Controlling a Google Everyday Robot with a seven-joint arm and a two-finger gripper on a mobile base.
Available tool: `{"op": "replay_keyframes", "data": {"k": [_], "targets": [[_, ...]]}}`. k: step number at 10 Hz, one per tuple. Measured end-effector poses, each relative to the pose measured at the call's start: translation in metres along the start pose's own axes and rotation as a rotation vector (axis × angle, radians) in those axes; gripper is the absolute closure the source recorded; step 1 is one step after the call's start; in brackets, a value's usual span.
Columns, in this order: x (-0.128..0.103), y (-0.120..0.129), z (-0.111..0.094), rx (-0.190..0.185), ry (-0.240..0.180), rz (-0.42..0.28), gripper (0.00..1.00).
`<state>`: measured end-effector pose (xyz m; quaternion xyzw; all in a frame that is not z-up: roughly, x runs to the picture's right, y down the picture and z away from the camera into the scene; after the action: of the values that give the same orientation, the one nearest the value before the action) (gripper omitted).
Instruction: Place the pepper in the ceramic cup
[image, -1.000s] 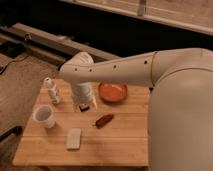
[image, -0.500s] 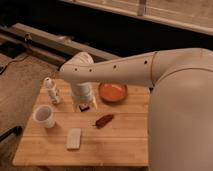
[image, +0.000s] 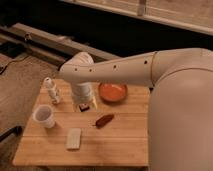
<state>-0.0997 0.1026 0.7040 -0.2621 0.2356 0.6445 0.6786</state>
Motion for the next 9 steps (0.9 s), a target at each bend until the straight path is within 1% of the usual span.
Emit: {"op": "replay_keyframes", "data": {"k": [1, 2, 4, 5, 6, 7, 9], "targets": [[0.000, 0.001, 0.000, 0.001, -0.002, -0.003, 0.35], [-0.004, 0.001, 0.002, 0.018, 0.004, -0.018, 0.35], [-0.013, -0.003, 0.022, 0.037, 0.022, -0.021, 0.35], [-0.021, -0.014, 0.038, 0.053, 0.033, -0.004, 0.35], [-0.030, -0.025, 0.054, 0.058, 0.040, 0.022, 0.35], [-0.034, -0.036, 0.062, 0.062, 0.043, 0.048, 0.35], [-0.035, -0.075, 0.077, 0.080, 0.050, 0.145, 0.35]]}}
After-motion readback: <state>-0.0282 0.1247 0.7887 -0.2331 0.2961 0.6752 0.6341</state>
